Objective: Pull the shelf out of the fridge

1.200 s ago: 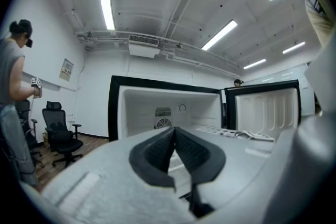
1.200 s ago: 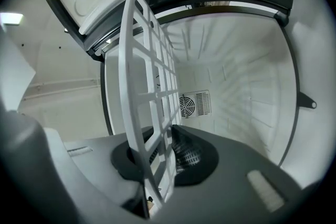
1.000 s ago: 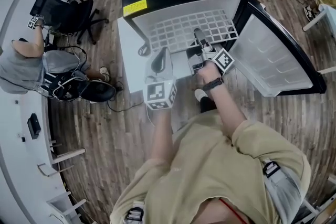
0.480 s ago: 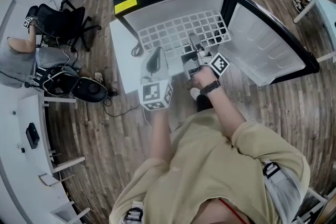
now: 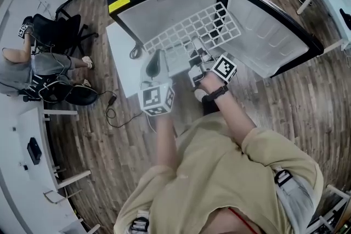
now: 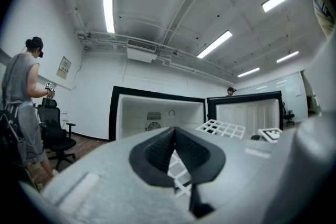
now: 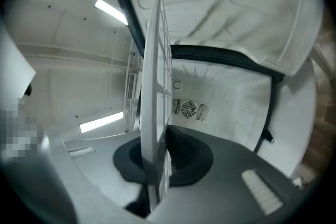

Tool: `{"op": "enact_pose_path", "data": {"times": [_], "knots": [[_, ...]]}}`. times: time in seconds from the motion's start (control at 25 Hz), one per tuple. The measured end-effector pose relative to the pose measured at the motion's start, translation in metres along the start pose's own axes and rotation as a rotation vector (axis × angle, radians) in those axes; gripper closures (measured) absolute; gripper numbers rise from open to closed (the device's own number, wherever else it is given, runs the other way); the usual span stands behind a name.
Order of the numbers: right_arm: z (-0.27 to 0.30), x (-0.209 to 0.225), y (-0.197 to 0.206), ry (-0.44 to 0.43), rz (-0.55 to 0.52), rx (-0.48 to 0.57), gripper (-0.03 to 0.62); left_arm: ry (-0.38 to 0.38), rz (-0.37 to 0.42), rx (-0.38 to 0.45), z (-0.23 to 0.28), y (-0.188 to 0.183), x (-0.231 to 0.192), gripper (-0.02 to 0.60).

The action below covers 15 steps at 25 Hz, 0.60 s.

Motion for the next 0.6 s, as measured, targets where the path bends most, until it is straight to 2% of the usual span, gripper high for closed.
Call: {"op": "enact_pose_path", "data": {"times": [0.24,0.48,0.6], "knots": [[-0.022,-0.027,-0.016,0.025,-0.416,-0.061,0.576,-0.005,-0.009,-0.005,-0.015,0.008,0.006,0.58],[-0.04,-0.061,-0.018,0.113,-0.987,-0.168,0.576,-0.015,0.001,-0.004,-0.027,0.011,0.008,0.58],[-0.046,-0.073,-0.018,0.136,-1.16,-0.181,0.576,-0.016,0.008,-0.001,-0.029,0.013,0.009,0.58]]}}
Point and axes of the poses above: the fingertips, and each gripper's own axes: z forward along the fingers, x to its right, y out of its underside, the point moved 7 cm from there along -z, backward along the fingers, and after that the axes turned 3 degrees about x, right-handed, at the moved point
